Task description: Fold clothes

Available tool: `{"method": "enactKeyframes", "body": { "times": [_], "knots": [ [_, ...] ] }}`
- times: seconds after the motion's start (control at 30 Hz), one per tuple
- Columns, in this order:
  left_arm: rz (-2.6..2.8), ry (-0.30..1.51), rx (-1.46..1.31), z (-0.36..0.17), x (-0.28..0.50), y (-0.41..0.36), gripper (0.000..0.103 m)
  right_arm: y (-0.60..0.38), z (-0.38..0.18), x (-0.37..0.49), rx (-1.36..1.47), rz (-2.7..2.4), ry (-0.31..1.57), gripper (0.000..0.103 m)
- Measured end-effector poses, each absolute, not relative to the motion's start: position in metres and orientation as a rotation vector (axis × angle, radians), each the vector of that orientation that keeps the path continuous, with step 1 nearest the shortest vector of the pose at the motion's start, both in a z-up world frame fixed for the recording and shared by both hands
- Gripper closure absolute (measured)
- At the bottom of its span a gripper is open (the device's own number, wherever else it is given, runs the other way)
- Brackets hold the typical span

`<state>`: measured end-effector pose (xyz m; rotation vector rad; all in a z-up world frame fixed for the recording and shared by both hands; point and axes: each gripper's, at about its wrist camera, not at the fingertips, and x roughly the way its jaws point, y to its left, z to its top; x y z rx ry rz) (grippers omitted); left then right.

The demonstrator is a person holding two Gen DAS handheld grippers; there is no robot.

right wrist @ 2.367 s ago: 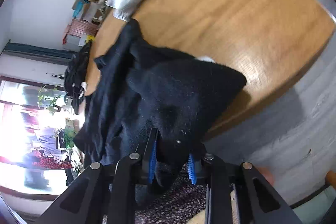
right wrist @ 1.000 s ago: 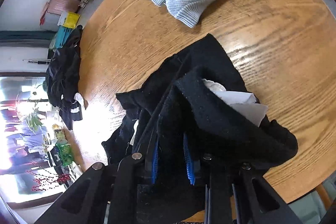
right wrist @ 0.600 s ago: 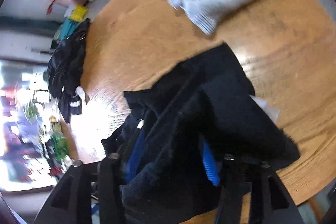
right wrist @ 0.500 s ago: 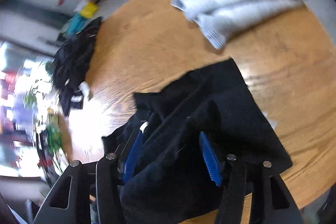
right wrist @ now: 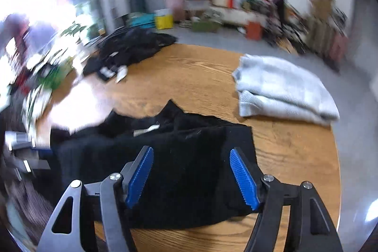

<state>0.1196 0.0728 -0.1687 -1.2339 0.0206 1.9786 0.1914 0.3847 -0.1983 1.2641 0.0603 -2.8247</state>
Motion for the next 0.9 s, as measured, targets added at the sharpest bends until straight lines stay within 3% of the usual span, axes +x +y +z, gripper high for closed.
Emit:
{"method": "enactKeyframes", "body": {
  "times": [0.13, 0.33, 0.57, 0.73, 0.9],
  "knots": [
    [1.977, 0.037, -1.239, -0.165, 0.112, 0.065, 0.042, 0.382, -0.208, 0.201, 1.212, -2.763, 0.272, 0.03],
    [2.024, 0.069, -1.285, -0.17, 0.108, 0.062, 0.042, 0.356, -0.202, 0.204, 1.141, -2.64, 0.358, 0.027],
    [2.077, 0.009, -1.102, -0.147, 0.138, 0.089, 0.042, 0.325, -0.232, 0.201, 1.143, -2.511, 0.155, 0.027],
    [2.21, 0.327, -1.207, -0.187, 0.149, 0.131, 0.042, 0.311, -0.271, 0.17, 1.277, -2.517, -0.002, 0.023],
    [2.197, 0.021, -1.284, -0.214, 0.136, 0.091, 0.042, 0.33, -0.29, 0.147, 1.372, -2.461, -0.263, 0.023]
  ]
}}
